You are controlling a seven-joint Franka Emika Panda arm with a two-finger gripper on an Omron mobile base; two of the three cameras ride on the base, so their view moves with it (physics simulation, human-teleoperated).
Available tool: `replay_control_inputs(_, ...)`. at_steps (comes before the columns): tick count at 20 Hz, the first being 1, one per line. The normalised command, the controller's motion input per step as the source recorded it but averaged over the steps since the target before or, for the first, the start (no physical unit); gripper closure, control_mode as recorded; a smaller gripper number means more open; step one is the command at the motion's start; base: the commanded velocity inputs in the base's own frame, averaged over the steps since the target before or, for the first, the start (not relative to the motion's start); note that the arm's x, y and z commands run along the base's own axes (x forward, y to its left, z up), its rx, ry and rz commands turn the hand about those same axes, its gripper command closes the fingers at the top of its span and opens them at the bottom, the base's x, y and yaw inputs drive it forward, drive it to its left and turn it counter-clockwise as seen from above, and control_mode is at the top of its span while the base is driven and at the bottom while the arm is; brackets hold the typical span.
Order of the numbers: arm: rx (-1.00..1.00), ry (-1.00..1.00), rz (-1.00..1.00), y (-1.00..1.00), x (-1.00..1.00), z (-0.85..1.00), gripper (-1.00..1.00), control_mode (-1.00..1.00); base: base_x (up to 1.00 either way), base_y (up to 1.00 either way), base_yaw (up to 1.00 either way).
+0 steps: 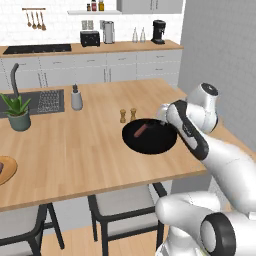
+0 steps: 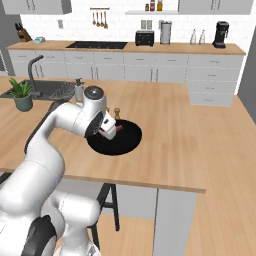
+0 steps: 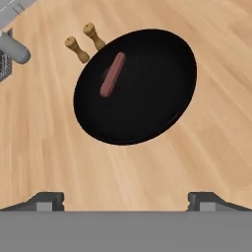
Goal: Place one bun and one sausage from the bowl on each plate.
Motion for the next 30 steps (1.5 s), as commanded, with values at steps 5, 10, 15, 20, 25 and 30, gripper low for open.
replay_control_inputs(5,0.05,0.07,0.01,0.09,1.00,-0.31,-1.00,-1.00,0.00,0.00,0.00)
replay_control_inputs(10,-0.08,0.00,-0.06,0.21,0.79,-0.75,-1.00,-1.00,0.00,0.00,0.00)
replay_control_inputs(15,0.00,-0.03,-0.08,0.28,0.81,-0.57,-1.00,-1.00,0.00,0.00,0.00)
replay_control_inputs(20,0.03,-0.01,-0.09,0.05,0.70,-0.59,-1.00,-1.00,0.00,0.00,0.00)
replay_control_inputs(25,0.02,0.08,-0.05,0.00,0.78,-0.27,-1.00,-1.00,0.00,0.00,0.00)
replay_control_inputs(30,0.08,0.20,-0.01,0.00,0.70,-0.12,-1.00,-1.00,0.00,0.00,0.00)
